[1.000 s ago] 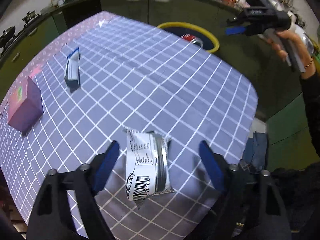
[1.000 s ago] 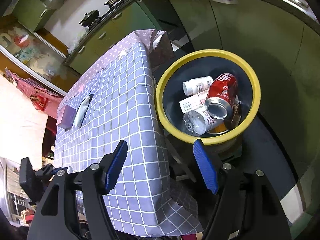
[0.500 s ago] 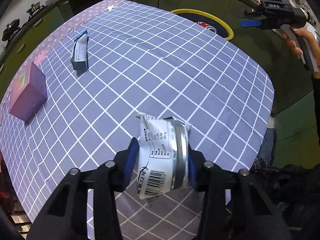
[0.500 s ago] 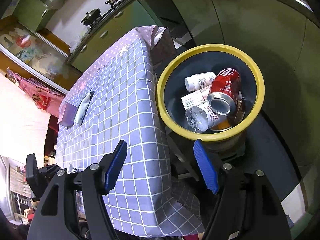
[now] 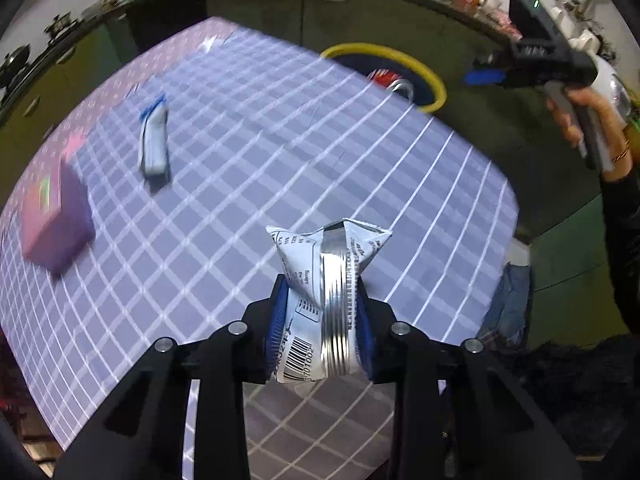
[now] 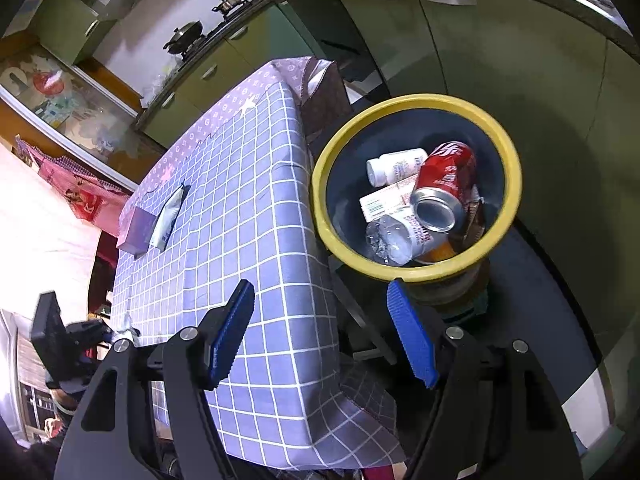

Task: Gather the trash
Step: 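Carry the snack wrapper over the bin and open the left gripper, then grasp the white toothpaste tube by its blue end with the right gripper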

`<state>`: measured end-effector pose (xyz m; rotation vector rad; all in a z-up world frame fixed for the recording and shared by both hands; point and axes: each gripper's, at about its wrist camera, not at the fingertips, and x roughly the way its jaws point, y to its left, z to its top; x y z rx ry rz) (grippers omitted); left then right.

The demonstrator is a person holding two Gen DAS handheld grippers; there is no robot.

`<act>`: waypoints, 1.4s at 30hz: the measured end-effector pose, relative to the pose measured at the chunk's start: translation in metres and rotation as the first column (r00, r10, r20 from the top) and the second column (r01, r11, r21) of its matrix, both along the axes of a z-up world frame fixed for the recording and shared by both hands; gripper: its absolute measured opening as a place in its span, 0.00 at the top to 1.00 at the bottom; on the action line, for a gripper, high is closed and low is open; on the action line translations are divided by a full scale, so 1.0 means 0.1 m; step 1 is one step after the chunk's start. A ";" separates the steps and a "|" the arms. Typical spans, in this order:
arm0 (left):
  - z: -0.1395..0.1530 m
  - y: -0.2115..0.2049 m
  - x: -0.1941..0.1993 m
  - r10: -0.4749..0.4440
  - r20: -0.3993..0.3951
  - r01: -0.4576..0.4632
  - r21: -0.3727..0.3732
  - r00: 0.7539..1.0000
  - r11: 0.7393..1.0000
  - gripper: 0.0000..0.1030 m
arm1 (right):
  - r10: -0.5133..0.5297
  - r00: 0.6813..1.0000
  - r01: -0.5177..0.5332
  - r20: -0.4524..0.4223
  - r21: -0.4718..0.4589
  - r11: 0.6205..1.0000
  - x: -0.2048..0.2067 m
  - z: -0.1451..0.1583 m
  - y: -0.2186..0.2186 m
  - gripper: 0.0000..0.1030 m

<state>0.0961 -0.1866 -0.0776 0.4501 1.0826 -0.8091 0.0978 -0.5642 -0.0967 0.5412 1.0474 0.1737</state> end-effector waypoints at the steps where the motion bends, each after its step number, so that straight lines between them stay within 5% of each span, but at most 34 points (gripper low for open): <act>1: 0.08 -0.08 0.04 -0.018 0.005 0.018 -0.015 1.000 1.000 0.71 | -0.006 1.000 0.006 0.004 -0.001 1.000 -0.03 0.01 -0.03 0.33; 10: 0.49 -1.33 0.37 -0.221 0.047 0.224 -0.077 0.974 0.972 0.71 | -0.108 0.994 0.108 0.028 0.009 0.994 -0.50 0.03 -0.52 0.33; 19: -0.04 -2.79 1.15 -0.212 0.021 0.213 -0.044 0.977 0.976 0.70 | -0.217 0.976 0.216 0.006 0.044 0.975 -0.91 -0.17 -1.02 0.33; 23: -0.28 -3.01 1.39 -0.154 0.051 0.155 -0.011 0.987 0.988 0.43 | -0.246 0.969 0.247 -0.017 0.058 0.967 -0.98 -0.29 -1.17 0.33; 30: 0.10 -2.54 1.15 -0.126 0.090 0.137 -0.135 0.988 0.981 0.42 | -0.231 0.973 0.231 -0.022 0.045 0.972 -0.89 -0.29 -1.12 0.33; 36: 0.45 -1.54 0.64 -0.054 0.141 0.085 -0.227 0.989 0.970 0.37 | -0.142 0.989 0.141 -0.041 -0.017 0.990 -0.49 -0.17 -0.77 0.33; 42: 0.44 -0.40 0.22 0.102 0.183 -0.057 -0.235 0.978 0.970 0.35 | 0.033 0.997 -0.038 -0.071 -0.074 0.997 0.15 0.07 0.01 0.33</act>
